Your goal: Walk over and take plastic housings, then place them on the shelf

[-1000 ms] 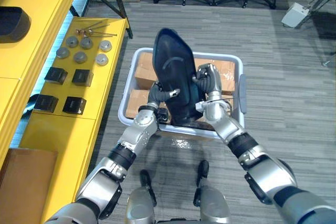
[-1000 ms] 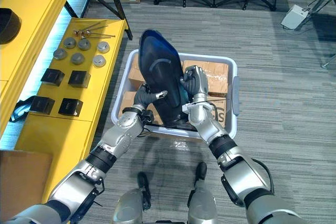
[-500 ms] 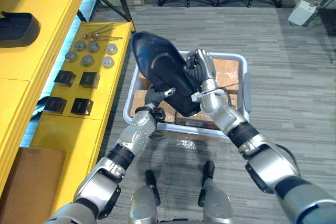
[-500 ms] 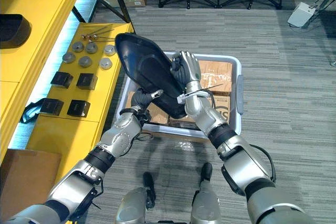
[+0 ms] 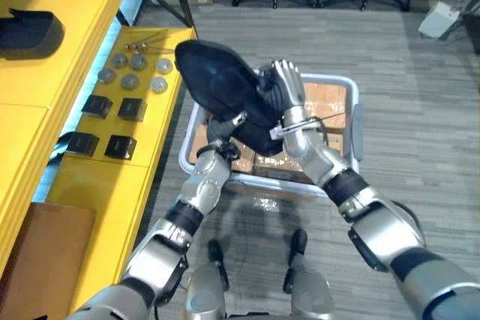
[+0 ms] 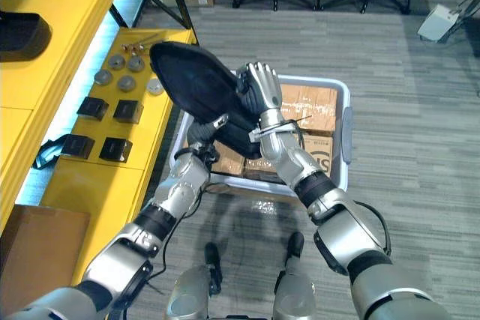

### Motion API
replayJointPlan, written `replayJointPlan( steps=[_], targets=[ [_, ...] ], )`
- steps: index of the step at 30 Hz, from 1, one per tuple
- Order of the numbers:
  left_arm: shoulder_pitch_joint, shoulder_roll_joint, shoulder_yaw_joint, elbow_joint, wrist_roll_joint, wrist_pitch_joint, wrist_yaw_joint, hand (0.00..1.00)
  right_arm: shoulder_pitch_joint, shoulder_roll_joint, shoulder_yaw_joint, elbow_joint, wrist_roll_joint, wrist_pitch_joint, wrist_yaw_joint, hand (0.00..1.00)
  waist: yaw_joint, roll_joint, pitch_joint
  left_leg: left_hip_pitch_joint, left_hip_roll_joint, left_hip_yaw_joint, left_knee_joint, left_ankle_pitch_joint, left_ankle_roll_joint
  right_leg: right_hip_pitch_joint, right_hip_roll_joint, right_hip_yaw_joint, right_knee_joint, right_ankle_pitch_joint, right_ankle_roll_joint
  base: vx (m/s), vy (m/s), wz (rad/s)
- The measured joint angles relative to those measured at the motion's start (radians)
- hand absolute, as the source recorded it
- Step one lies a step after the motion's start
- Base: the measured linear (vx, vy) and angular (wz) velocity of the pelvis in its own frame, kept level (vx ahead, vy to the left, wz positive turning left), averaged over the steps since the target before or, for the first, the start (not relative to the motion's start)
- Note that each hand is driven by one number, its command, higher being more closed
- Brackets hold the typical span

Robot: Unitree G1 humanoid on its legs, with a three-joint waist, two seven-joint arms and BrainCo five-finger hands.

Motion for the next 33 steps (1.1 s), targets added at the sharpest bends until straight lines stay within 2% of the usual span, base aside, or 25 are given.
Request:
replayJointPlan(
  steps=[6, 11, 13, 18, 21, 23, 29, 33],
  targets=[
    [-0.075, -0.028, 0.028, 0.052, 0.001, -0.011, 0.076, 1.0, -0.073, -0.007, 0.017, 0.016, 0.0, -0.013, -0.021, 0.0, 0.004, -0.003, 0.043, -0.037, 0.011, -0.001, 0.027, -0.004, 0.003, -0.042, 0.004, 0.006, 0.032, -0.005, -0.007, -0.01, 0.002, -0.02],
    [-0.093, -0.048, 0.029, 0.076, 0.019, -0.023, 0.164, 1.0, -0.08, 0.004, 0.05, 0.031, 0.0, -0.03, -0.041, 0.0, 0.007, -0.005, 0.045, -0.068, 0.011, -0.003, 0.034, -0.009, 0.004, -0.07, 0.004, 0.008, 0.036, -0.005, -0.007, 0.01, 0.005, 0.01],
    [-0.105, -0.069, 0.042, 0.095, 0.064, -0.026, 0.225, 1.0, -0.08, 0.029, 0.049, 0.031, 0.0, -0.047, -0.048, 0.0, 0.008, -0.006, 0.046, -0.068, 0.011, -0.003, 0.034, -0.009, 0.005, -0.073, 0.004, 0.011, 0.041, -0.007, -0.008, 0.0, 0.0, 0.0],
    [-0.124, -0.064, 0.091, 0.098, 0.187, -0.025, 0.32, 1.0, -0.08, 0.035, 0.012, 0.025, 0.004, -0.058, -0.081, 0.0, 0.007, -0.015, 0.055, -0.068, 0.012, -0.002, 0.043, -0.017, 0.007, -0.079, 0.002, 0.018, 0.057, -0.014, -0.006, 0.0, 0.004, -0.01],
    [-0.126, -0.06, 0.138, 0.102, 0.27, -0.022, 0.388, 1.0, -0.08, 0.036, -0.053, -0.033, 0.016, -0.059, -0.114, 0.0, 0.005, -0.014, 0.074, -0.069, 0.012, 0.009, 0.065, -0.032, 0.01, -0.095, -0.004, 0.038, 0.088, -0.028, -0.003, -0.03, 0.035, -0.11],
    [-0.126, -0.05, 0.158, 0.103, 0.334, -0.009, 0.423, 1.0, -0.076, 0.033, -0.106, -0.107, 0.053, -0.059, -0.14, 0.0, -0.009, -0.014, 0.088, -0.068, 0.01, 0.008, 0.066, -0.032, 0.01, -0.096, -0.007, 0.039, 0.094, -0.031, -0.002, 0.0, 0.0, 0.0],
    [-0.118, -0.023, 0.186, 0.105, 0.449, -0.004, 0.458, 1.0, 0.025, 0.013, -0.174, -0.255, 0.098, -0.059, -0.158, 0.0, -0.03, -0.015, 0.089, -0.066, 0.01, 0.013, 0.065, -0.032, 0.009, -0.101, -0.005, 0.049, 0.095, -0.032, -0.001, 0.02, 0.008, -0.03],
    [-0.078, -0.024, 0.197, 0.075, 0.524, -0.005, 0.468, 1.0, 0.097, 0.015, -0.176, -0.299, 0.123, -0.053, -0.169, 0.0, -0.045, -0.015, 0.089, -0.059, 0.01, 0.023, 0.065, -0.039, 0.009, -0.103, -0.004, 0.062, 0.099, -0.034, 0.001, 0.01, 0.017, -0.1]
  ],
)
